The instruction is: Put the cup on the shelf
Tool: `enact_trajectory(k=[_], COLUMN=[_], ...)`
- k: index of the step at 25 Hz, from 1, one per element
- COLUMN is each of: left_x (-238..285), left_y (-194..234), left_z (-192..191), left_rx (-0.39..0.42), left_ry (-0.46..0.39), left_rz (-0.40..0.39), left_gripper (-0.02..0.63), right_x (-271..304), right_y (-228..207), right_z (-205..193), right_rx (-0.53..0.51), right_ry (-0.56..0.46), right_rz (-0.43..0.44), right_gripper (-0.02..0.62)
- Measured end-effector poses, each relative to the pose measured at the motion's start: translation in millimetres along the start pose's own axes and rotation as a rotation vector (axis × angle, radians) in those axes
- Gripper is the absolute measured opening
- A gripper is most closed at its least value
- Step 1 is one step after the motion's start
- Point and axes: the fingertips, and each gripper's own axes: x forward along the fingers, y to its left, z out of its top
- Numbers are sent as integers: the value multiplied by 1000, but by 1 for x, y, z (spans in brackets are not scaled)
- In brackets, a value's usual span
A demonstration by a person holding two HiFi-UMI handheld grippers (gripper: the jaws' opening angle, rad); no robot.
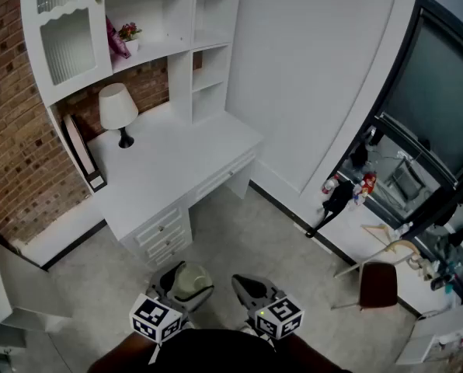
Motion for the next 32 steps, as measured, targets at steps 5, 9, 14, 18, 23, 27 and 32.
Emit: enact_trajectory(k=[5, 9, 14, 18, 23, 27, 32], left_x=[0, -1, -2, -3, -12, -25, -39], left_y=[1, 0, 4, 9, 26, 44, 57], left_z=[1, 0, 2, 2, 1, -4, -14], left_rx=[4, 17, 25, 3, -20, -19, -12], left_ry=[-3, 1, 0, -9, -12, -2, 34], left_rz=[0, 4, 5, -6, -17, -22, -62], left_gripper=[385, 385, 385, 385, 385, 385, 385], right_x=[0, 0, 3, 10, 30, 45, 65], right_y=[1, 3, 6, 13, 27, 37, 48], right_z=[1, 2, 4, 6, 0, -6, -21], right_rx=[-7, -13, -15, 5, -21, -9, 78], right_ry=[-4, -3, -3, -10, 16, 34, 59], right_rz=[2, 12, 20, 40, 34, 12, -22], right_gripper=[3, 3, 3, 5, 5, 4, 5])
